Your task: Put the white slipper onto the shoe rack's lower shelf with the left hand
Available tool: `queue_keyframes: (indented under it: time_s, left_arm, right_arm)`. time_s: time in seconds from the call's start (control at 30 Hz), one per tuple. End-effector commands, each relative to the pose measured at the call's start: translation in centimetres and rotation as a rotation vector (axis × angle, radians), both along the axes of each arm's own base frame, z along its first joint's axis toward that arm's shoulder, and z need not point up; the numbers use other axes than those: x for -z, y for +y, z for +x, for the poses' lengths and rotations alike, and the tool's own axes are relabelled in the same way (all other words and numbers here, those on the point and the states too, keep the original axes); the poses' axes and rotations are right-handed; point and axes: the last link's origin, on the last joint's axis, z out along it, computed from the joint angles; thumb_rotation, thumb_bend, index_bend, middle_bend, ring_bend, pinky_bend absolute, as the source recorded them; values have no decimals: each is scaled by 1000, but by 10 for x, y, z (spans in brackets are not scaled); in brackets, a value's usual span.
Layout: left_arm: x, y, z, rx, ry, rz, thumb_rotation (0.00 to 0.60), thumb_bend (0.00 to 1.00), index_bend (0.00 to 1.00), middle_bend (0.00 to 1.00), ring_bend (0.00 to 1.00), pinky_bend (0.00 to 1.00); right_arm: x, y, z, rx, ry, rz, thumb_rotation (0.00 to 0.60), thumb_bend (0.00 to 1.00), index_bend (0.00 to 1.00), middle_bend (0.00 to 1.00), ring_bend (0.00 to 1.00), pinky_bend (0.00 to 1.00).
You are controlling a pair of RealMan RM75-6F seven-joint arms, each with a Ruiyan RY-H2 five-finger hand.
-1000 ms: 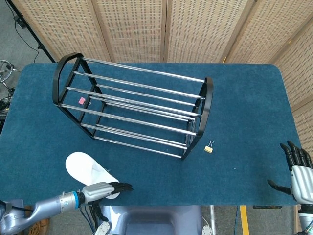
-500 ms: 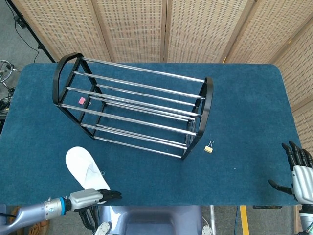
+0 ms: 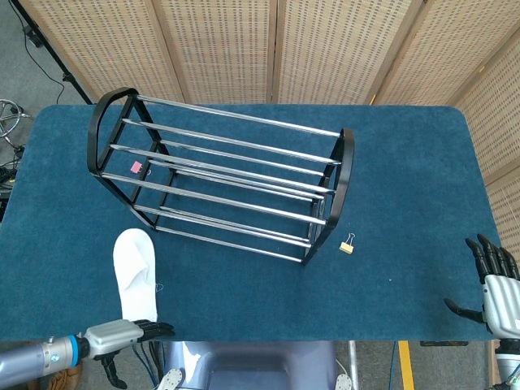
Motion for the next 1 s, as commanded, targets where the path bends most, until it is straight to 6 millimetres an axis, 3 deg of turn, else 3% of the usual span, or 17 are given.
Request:
queue_keyframes:
  time_s: [0.03, 0.43, 0.53, 0.67, 0.83, 1.0]
  left_arm:
    - [-8, -2, -13, -8, 37, 28, 600, 24, 38, 0, 62, 93]
    - [-52, -8, -44, -33, 26, 238, 600, 24, 50, 1, 63, 93]
    - [-69, -6, -46, 26, -103, 484, 600, 24, 68, 4, 62, 93]
    - [-80, -1, -64, 36, -101, 772, 600, 24, 86, 5, 62, 92]
    - [-86, 11, -76, -34, -63, 1012, 600, 24, 95, 4, 62, 103]
    - [-84, 26, -87, -118, 45, 1133, 600, 24, 62, 0, 58, 114]
  right_arm:
    - [-1, 0, 0, -1, 0, -3, 600, 0, 0, 0, 0, 0]
    - [1, 0, 0, 5, 4, 3, 600, 0, 0, 0, 0, 0]
    - [1, 1, 0, 13, 8, 2, 600, 0, 0, 0, 0, 0]
    - [2, 0, 1, 15, 7, 7, 600, 0, 0, 0, 0, 0]
    - [4, 1, 1, 15, 8, 16, 600, 0, 0, 0, 0, 0]
    - [5, 0, 1, 19, 8, 21, 600, 0, 0, 0, 0, 0]
